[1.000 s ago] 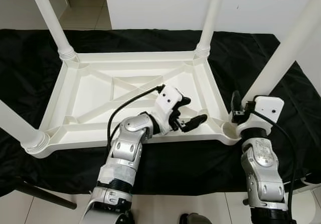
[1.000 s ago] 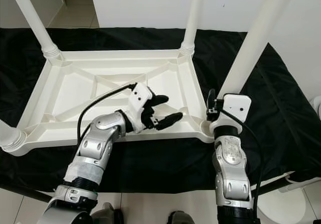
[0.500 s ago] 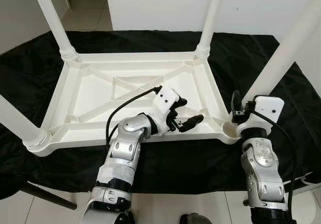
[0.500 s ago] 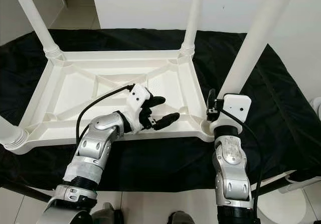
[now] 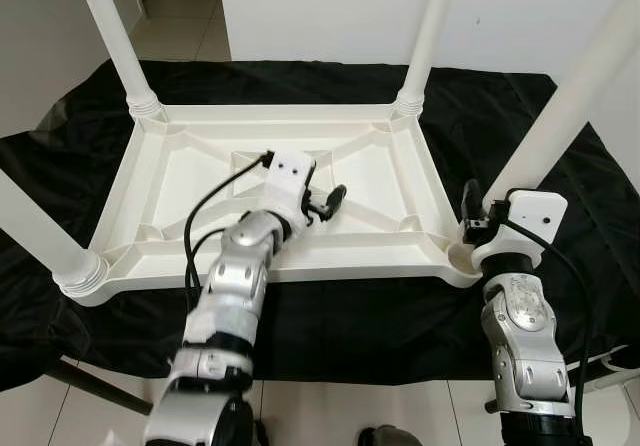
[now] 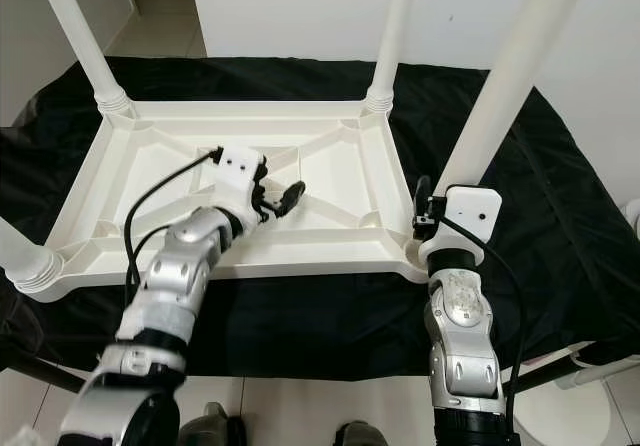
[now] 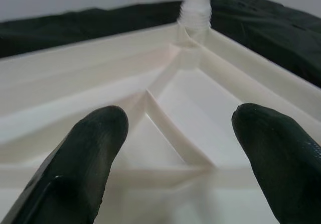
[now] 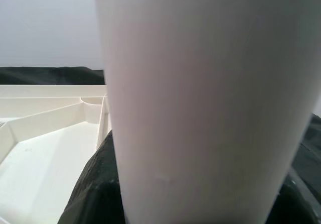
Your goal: Building children table
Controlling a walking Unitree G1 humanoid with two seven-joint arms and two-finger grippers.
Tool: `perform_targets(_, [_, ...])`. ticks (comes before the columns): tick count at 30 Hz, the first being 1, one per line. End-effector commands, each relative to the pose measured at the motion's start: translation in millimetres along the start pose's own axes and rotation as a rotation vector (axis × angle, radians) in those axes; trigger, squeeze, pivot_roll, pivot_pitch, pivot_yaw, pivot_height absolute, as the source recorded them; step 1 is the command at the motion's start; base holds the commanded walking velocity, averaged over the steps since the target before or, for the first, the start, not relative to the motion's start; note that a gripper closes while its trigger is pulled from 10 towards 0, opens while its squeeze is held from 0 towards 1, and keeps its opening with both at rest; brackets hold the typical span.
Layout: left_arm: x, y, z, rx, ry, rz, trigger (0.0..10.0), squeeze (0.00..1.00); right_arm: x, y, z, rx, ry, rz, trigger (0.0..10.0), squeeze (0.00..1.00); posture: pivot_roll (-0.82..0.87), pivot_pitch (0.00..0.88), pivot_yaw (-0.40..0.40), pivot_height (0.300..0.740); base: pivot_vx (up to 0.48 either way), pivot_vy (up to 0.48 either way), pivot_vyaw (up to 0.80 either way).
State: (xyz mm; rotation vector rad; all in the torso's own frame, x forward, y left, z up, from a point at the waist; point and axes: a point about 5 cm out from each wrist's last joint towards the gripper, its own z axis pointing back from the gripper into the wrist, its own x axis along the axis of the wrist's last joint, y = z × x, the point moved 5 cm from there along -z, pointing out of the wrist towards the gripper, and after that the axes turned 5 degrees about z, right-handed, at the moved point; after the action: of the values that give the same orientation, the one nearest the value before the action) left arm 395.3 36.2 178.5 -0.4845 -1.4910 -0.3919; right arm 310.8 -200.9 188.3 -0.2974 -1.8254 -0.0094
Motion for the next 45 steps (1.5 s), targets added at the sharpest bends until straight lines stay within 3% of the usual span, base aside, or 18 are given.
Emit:
perform_targets(1, [-0.6, -3.5, -7.5, 0.093, -0.004, 0.051, 10.0, 0.0, 1.6, -2.7, -1.0, -0.016, -0.009, 0.0, 10.0, 0.0, -0.01, 0.026, -0.01, 0.74, 0.0, 0.0, 0.0])
perform_targets(6, [0.6, 8.6, -7.6, 0.172, -0.009, 0.066, 10.0, 0.0, 1.4, -2.4, -0.6, -0.016, -0.008, 0.0, 10.0, 0.0, -0.01, 0.028, -0.011, 0.74, 0.0, 0.0, 0.0])
perform_targets(7, [2.0, 17.9, -7.7, 0.247, -0.019, 0.077, 10.0, 0.0, 0.8, -2.2, -0.2, -0.016, -0.007, 0.001, 10.0, 0.0, -0.01, 0.027, -0.01, 0.74, 0.0, 0.0, 0.0])
perform_targets(11, [4.0, 28.8, -6.2, 0.331, -0.035, 0.095, 10.0, 0.0, -0.7, -0.4, 1.5, -0.009, -0.002, 0.002, 10.0, 0.0, 0.0, 0.023, -0.006, 0.74, 0.0, 0.0, 0.0])
perform_targets(15, [6.4, 29.7, -5.8, 0.338, -0.054, 0.104, 10.0, 0.0, -1.6, 0.5, 2.3, -0.005, 0.0, 0.004, 10.0, 0.0, 0.0, 0.022, -0.005, 0.74, 0.0, 0.0, 0.0])
perform_targets(20, [27.8, 33.7, 0.5, 0.379, -0.188, 0.21, 10.0, 0.0, -0.4, 4.5, 1.7, 0.018, -0.015, 0.033, 10.0, 0.0, -0.01, 0.009, 0.035, 0.74, 0.0, 0.0, 0.0])
perform_targets(23, [42.9, 36.1, 2.3, 0.372, -0.246, 0.233, 10.0, 0.0, -2.8, 6.2, -0.5, 0.032, -0.013, 0.062, 10.0, 0.0, -0.01, 0.005, 0.057, 0.74, 0.0, 0.0, 0.0])
perform_targets(29, [47.7, 36.0, -0.8, 0.319, -0.24, 0.271, 10.0, 0.0, -10.7, 6.4, -1.5, 0.039, 0.008, 0.088, 10.0, 0.0, -0.01, 0.0, 0.068, 0.74, 0.0, 0.0, 0.0])
perform_targets(34, [54.9, 5.5, -1.1, 0.046, -0.276, 0.158, 10.0, 0.0, -19.0, 2.2, 1.9, 0.007, 0.04, 0.063, 10.0, 0.0, -0.01, 0.004, 0.042, 0.74, 0.0, 0.0, 0.0])
perform_targets(37, [53.5, -1.6, 0.4, -0.001, -0.277, 0.136, 10.0, 0.0, -19.9, 2.1, 2.8, 0.003, 0.043, 0.061, 10.0, 0.0, -0.01, 0.004, 0.042, 0.74, 0.0, 0.0, 0.0])
perform_targets(38, [51.8, -16.4, 4.7, -0.098, -0.284, 0.104, 10.0, 0.0, -20.8, 2.9, 4.6, 0.003, 0.042, 0.063, 10.0, 0.0, -0.01, 0.001, 0.031, 0.74, 0.0, 0.0, 0.0])
perform_targets(41, [51.8, -16.4, 4.7, -0.098, -0.284, 0.104, 10.0, 0.0, -20.8, 2.9, 4.6, 0.003, 0.042, 0.063, 10.0, 0.0, -0.01, 0.001, 0.031, 0.74, 0.0, 0.0, 0.0])
perform_targets(44, [32.1, -65.0, 25.1, -0.385, -0.262, 0.036, 10.0, 0.0, -22.5, 8.1, 11.4, 0.026, 0.037, 0.022, 10.0, 0.0, -0.02, 0.0, 0.017, 0.74, 0.0, 0.0, 0.0])
perform_targets(45, [32.1, -65.0, 25.1, -0.385, -0.262, 0.036, 10.0, 0.0, -22.5, 8.1, 11.4, 0.026, 0.037, 0.022, 10.0, 0.0, -0.02, 0.0, 0.017, 0.74, 0.0, 0.0, 0.0])
